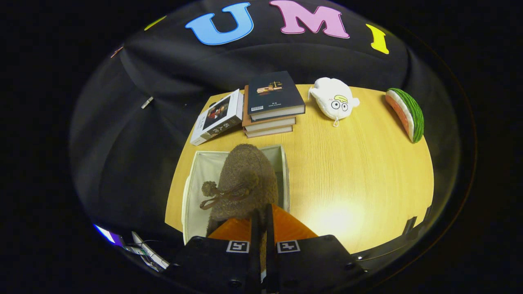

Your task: Open the storage box then place both shoes into the box .Put the left shoe in first, then the right shoe, with the right side of both shoes facing outward in a uniform manner.

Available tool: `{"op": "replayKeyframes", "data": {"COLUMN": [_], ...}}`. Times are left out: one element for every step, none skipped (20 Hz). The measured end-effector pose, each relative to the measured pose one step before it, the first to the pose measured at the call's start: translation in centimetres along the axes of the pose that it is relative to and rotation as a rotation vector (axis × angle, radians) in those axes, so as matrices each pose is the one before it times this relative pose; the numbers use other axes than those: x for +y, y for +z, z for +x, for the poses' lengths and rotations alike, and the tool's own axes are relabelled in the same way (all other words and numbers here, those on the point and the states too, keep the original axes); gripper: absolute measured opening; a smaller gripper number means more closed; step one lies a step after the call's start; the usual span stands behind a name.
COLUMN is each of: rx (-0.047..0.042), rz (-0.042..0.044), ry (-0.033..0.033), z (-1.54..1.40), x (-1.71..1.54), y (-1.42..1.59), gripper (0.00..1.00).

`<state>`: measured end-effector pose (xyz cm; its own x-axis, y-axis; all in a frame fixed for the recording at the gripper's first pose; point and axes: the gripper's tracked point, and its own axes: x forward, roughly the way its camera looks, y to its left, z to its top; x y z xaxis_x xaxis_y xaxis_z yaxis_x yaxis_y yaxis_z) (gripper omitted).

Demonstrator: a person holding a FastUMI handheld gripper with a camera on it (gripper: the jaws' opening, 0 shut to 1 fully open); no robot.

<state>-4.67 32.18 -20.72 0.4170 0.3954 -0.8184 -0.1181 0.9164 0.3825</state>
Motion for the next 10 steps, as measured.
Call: {"op": "replayKeyframes", "data": {"rx": [0.00962, 0.00658, 0.00498, 0.00579, 0.00655, -0.00317, -0.00674, 0.0048, 0.01803, 0.01094], "rz": [0.00109, 0.00288, -0.00209, -0.00542, -0.00378, 0.00079, 0.00496, 0.00222, -0.00584, -0.01244], "ry": [-0.00507, -0.00015, 0.00144, 0.0041, 0.01741, 0.01683, 0.01258, 0.01036, 0.01449, 0.00602], "z": [0.217, 0.07, -0.003, 0.103, 0.046, -0.131, -0.218, -0.026, -0.081, -0.006], "x": [-0.111, -0.026, 0.011, 0.11, 0.389, 0.465, 0.182, 0.246, 0.311, 0.104], "y": [-0.362, -0.267, -0.089, -0.314, -0.17, 0.052, 0.292, 0.006, -0.275, -0.289], "gripper": [0.1, 0.1, 0.11, 0.13, 0.16, 0.16, 0.18, 0.22, 0.42, 0.61]}}
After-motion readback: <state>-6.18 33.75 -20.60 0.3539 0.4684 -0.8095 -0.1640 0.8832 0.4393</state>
